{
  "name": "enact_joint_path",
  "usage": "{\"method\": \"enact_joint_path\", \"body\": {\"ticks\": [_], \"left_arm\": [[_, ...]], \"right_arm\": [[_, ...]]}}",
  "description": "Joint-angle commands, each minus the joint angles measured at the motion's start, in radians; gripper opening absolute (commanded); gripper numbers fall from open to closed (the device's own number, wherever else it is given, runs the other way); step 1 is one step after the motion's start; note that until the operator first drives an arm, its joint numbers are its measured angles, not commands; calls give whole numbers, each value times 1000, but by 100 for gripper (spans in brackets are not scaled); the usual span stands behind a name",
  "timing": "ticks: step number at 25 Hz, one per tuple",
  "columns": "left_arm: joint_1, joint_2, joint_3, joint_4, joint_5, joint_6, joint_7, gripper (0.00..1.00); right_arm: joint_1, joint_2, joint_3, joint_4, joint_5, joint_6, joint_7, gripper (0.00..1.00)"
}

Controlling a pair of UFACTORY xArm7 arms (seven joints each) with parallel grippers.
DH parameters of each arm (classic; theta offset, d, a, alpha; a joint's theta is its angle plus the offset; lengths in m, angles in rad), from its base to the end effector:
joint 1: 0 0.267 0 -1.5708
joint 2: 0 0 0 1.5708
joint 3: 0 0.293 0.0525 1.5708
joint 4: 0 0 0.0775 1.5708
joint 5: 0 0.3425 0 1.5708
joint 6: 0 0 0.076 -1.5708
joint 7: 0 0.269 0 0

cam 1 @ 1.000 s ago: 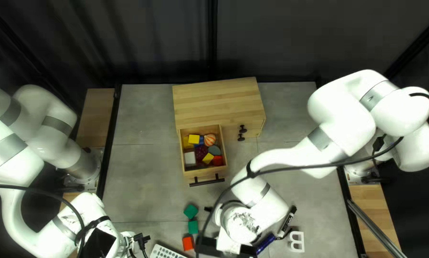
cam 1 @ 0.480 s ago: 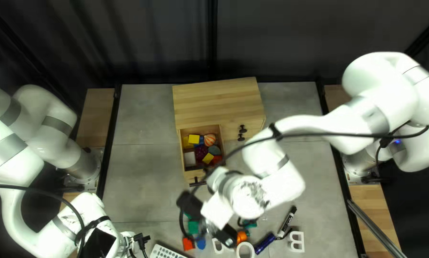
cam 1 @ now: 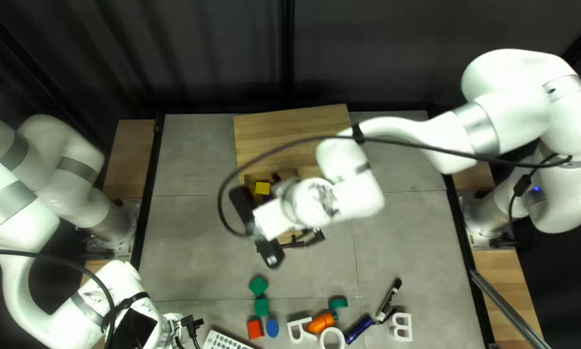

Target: Open drawers and place objects into drawer and close

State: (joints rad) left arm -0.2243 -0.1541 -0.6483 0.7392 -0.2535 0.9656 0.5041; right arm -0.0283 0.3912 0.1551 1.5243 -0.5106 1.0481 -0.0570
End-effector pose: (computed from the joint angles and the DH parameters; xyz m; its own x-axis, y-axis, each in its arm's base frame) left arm 0.2206 -0.3088 0.1256 0.3487 -0.9363 -0.0420 -0.9262 -0.3511 0.1373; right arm 0.6192 -0.0206 0.2009 0.9160 0.4004 0.0233 0.3598 -0.8461 0.3933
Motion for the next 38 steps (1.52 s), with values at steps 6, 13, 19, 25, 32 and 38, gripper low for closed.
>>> {"method": "enact_joint_path", "body": {"ticks": [6, 13, 19, 25, 32, 38], "left_arm": [[0, 0, 0, 0, 0, 0, 0, 100], [0, 0, 0, 0, 0, 0, 0, 100], [0, 0, 0, 0, 0, 0, 0, 100], [0, 0, 0, 0, 0, 0, 0, 100], [0, 0, 0, 0, 0, 0, 0, 100], [0, 0, 0, 0, 0, 0, 0, 100]], "right_arm": [[44, -74, 32, -46, 43, 58, 91, 100], [142, -131, 94, -98, 131, 209, 325, 100], [201, -97, 132, -128, 242, 242, 546, 100], [233, -91, 152, -225, 268, 128, 656, 100], [249, -68, 151, -296, 235, -4, 701, 100], [275, -70, 150, -377, 165, -125, 735, 100]]}}
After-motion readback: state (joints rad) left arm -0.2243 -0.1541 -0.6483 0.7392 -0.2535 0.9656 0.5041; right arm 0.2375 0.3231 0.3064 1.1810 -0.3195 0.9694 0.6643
